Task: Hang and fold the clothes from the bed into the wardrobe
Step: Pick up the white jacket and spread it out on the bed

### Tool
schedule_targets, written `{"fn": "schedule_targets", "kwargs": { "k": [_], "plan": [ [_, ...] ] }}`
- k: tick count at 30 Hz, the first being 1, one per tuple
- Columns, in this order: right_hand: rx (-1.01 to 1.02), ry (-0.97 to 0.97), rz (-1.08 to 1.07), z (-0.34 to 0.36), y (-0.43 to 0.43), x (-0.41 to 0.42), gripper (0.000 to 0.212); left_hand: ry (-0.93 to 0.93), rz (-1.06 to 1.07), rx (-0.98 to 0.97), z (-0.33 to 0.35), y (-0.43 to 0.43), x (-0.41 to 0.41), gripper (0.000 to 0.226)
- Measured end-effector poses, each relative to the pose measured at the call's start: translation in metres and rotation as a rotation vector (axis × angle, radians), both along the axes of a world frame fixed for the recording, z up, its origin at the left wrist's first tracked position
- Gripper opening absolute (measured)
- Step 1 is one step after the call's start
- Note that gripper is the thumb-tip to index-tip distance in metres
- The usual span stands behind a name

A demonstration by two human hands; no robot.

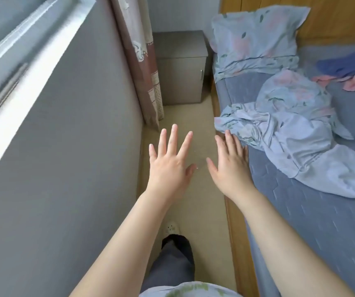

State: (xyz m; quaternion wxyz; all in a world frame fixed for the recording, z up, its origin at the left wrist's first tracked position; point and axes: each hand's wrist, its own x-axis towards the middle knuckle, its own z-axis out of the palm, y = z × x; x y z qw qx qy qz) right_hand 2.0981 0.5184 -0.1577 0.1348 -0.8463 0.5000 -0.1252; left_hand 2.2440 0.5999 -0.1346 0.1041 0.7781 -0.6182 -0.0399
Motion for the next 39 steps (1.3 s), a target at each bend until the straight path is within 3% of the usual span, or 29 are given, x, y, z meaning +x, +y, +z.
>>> {"fn": "schedule_targets", "kwargs": {
  "k": [10, 17, 26, 30, 35, 39],
  "plan": [
    [0.060, 0.097, -0.300, -0.008, -0.205, 0.023, 0.066, 0.081, -0.260, 0.042, -0.016, -0.264, 0.042, 0.076],
    [0.156, 0.096, -0.437, -0.086, -0.319, -0.013, 0.064, -0.087, -0.543, 0.195, -0.098, -0.404, 0.004, 0.080],
    [0.347, 0.227, -0.579, -0.190, -0.436, -0.100, 0.071, -0.078, -0.686, 0.476, -0.215, -0.545, -0.074, 0.081],
    [0.435, 0.150, -0.767, -0.231, -0.477, -0.137, 0.073, -0.077, -0.779, 0.518, -0.259, -0.594, -0.112, 0.086],
    [0.292, 0.078, -1.042, -0.274, -0.524, -0.183, 0.077, -0.020, -0.871, 0.497, -0.304, -0.645, -0.160, 0.086],
    [0.156, 0.008, -1.244, -0.307, -0.540, -0.228, 0.081, -0.089, -1.032, 0.377, -0.334, -0.677, -0.178, 0.101]
  ]
}}
